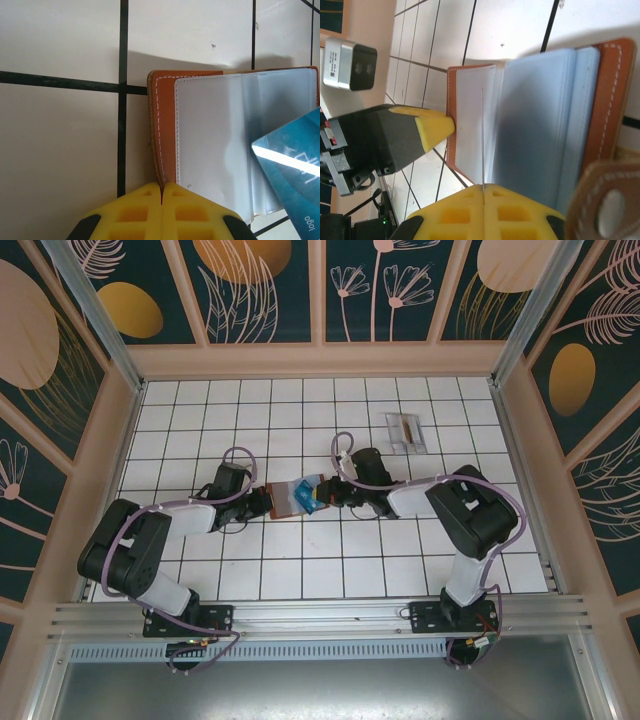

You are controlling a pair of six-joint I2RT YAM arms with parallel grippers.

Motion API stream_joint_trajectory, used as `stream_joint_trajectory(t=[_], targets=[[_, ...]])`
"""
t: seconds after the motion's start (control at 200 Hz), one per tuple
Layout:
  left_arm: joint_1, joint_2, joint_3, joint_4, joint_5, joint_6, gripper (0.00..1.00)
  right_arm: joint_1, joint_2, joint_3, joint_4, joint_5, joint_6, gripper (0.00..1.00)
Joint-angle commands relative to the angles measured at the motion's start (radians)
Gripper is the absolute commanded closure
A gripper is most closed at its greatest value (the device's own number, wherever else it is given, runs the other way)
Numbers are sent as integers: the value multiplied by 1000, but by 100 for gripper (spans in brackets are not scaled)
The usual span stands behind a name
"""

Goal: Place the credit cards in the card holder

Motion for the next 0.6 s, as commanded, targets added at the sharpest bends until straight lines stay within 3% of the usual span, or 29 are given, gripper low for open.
stream_joint_trajectory(t=[0.0,0.591], targets=[[-8,23,13,-26,-13,20,97,7,42,34,-8,17,9,100],[-8,9,-5,-14,-28,21,99,-5,73,37,18,31,37,100]])
